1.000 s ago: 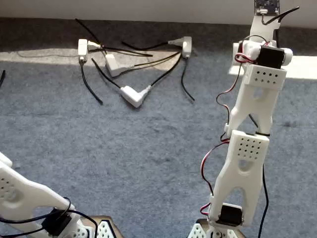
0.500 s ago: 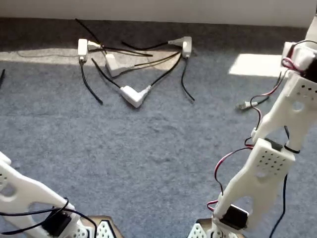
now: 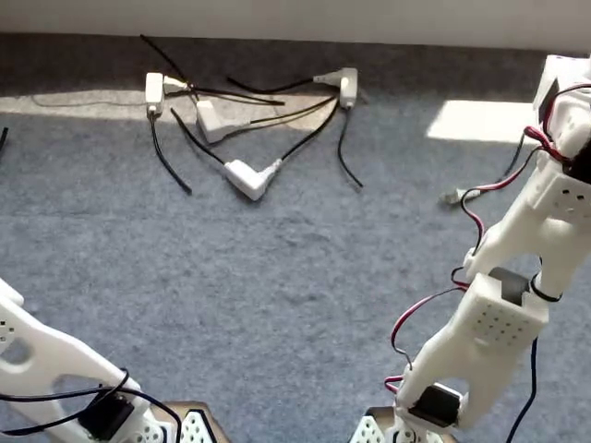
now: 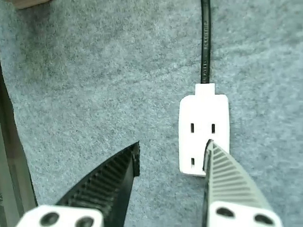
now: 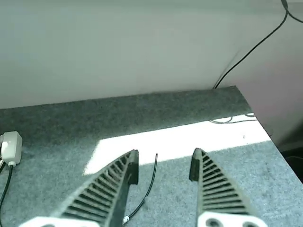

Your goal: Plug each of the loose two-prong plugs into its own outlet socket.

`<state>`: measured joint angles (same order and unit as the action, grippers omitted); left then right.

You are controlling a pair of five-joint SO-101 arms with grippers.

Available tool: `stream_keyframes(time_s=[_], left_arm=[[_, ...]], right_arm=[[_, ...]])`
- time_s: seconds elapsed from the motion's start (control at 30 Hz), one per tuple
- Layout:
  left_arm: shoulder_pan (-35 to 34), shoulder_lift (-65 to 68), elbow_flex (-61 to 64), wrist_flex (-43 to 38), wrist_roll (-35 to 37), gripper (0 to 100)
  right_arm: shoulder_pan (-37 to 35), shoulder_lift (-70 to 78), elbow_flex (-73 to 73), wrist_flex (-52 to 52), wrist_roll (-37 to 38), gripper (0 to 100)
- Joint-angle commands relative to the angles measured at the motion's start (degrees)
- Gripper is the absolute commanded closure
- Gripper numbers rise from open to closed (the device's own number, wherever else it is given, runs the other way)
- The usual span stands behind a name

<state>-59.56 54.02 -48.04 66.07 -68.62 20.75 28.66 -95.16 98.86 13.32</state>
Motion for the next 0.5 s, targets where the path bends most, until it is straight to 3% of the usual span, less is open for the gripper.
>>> stream_keyframes(time_s=[0.0,0.13,0.47], left_arm=[[2.68,-1.89,-5.14,9.76,-0.26,75],[3.30,-1.98,-9.98,14.07,-0.26,75],[3.30,-1.89,-6.46,13.98,-0.26,76]], right_arm=[[-1.80,-2.95,-2.86,2.24,0.79,81.7],[-2.86,-2.77,-2.77,2.24,0.70,81.7],[-3.56,-2.95,7.16,2.24,0.53,81.7]])
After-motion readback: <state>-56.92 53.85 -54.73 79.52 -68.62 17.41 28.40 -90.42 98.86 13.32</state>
